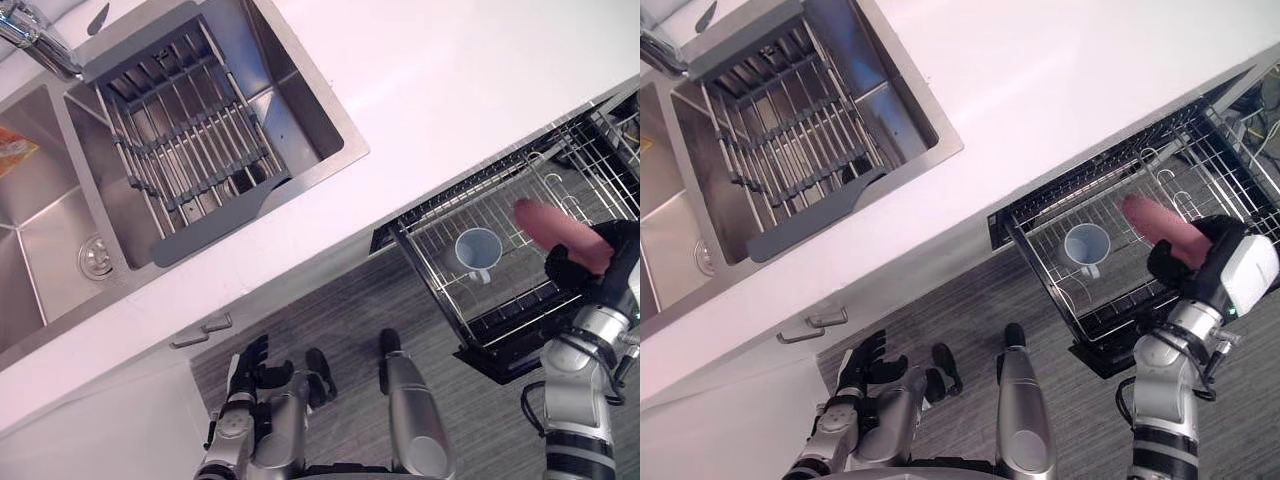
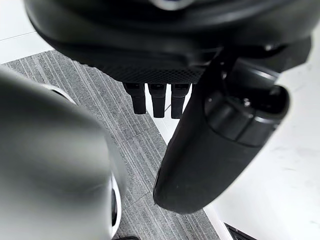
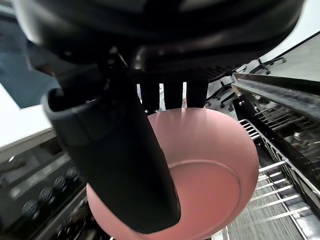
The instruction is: Walk over to the sink, pick up the cup, carry it to the dishwasher, place the cup inside the dishwasher, then close the dishwasher door
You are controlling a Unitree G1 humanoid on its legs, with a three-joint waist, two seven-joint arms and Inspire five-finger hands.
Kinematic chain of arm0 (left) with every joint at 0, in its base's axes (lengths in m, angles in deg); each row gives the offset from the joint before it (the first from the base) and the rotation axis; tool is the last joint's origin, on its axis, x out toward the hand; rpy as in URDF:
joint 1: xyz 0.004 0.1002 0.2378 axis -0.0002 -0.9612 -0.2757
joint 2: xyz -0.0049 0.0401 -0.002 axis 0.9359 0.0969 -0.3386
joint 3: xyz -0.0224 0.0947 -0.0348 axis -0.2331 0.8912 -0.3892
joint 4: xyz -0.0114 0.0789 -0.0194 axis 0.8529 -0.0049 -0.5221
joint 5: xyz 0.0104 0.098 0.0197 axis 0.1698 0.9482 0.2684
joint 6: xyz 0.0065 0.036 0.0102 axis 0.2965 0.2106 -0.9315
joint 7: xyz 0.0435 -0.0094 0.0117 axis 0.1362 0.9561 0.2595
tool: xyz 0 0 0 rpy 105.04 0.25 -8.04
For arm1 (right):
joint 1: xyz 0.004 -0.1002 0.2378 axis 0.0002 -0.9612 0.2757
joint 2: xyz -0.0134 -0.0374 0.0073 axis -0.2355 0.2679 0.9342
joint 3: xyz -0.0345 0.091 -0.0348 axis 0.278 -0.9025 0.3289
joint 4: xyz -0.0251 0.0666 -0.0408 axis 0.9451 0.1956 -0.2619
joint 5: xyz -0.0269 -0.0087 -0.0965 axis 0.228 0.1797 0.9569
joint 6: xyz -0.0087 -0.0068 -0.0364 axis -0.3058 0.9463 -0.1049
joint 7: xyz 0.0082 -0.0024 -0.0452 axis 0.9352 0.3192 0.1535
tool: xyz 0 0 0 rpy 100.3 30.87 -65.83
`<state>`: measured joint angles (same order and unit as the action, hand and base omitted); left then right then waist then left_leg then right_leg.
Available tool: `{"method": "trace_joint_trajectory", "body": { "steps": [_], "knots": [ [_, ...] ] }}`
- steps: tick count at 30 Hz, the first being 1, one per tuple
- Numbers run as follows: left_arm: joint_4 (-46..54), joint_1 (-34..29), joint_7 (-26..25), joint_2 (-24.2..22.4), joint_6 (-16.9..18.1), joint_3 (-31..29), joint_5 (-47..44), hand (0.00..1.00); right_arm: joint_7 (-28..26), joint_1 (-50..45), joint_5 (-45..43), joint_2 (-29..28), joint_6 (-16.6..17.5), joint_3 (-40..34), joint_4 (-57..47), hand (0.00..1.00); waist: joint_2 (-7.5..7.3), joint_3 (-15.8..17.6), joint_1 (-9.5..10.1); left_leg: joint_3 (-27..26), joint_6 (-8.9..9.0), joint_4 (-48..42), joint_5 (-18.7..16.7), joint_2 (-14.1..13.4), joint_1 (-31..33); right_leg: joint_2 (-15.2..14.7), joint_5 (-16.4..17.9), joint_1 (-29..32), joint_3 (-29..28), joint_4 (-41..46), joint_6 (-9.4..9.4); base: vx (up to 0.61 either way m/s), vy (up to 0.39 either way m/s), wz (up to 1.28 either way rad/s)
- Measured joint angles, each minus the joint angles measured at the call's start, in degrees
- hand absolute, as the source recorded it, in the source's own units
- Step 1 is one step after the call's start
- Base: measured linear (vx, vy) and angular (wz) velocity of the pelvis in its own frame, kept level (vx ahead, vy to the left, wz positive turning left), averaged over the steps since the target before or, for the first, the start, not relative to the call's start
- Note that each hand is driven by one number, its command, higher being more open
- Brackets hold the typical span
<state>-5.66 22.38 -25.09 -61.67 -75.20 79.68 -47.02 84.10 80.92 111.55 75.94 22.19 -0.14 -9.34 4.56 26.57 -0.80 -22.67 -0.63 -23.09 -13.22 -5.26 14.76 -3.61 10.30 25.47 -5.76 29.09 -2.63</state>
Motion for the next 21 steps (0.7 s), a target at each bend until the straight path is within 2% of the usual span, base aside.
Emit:
{"method": "trace_joint_trajectory", "body": {
  "steps": [11, 16, 21],
  "knots": [
    [0.15, 1.41, -0.11, -1.60, 0.69, 0.03, -0.04, 0.90, 0.33, 7.36, 0.04, 3.76, -1.14, 0.12, 5.89, 0.30, 0.49, 0.50, 0.00, -0.10, -0.16, 0.73, 0.15, 0.48, 1.19, -0.26, -0.11, 1.45, -0.22, -0.38, -0.18, 0.01, -0.002, 0.00],
    [0.59, 1.84, -0.19, -2.40, 1.00, 0.06, -1.15, 0.90, -0.27, 12.30, -0.50, 6.27, -1.15, 1.34, 12.59, 0.30, 0.56, 0.71, -0.01, -0.10, -0.26, 0.79, 0.23, 0.62, 2.53, -0.36, -0.27, 2.75, -0.28, -0.37, -0.33, 0.00, 0.000, 0.00],
    [0.71, 2.04, -0.48, -2.79, 1.25, 0.01, -1.20, 0.90, -1.01, 15.64, -2.25, 6.43, -1.13, 2.82, 16.24, 0.30, 0.82, 0.86, -0.01, -0.10, -0.47, 0.81, 0.68, 0.94, 3.40, -0.58, -0.42, 3.65, -0.53, -0.40, -0.52, 0.00, 0.000, 0.00]
  ]
}}
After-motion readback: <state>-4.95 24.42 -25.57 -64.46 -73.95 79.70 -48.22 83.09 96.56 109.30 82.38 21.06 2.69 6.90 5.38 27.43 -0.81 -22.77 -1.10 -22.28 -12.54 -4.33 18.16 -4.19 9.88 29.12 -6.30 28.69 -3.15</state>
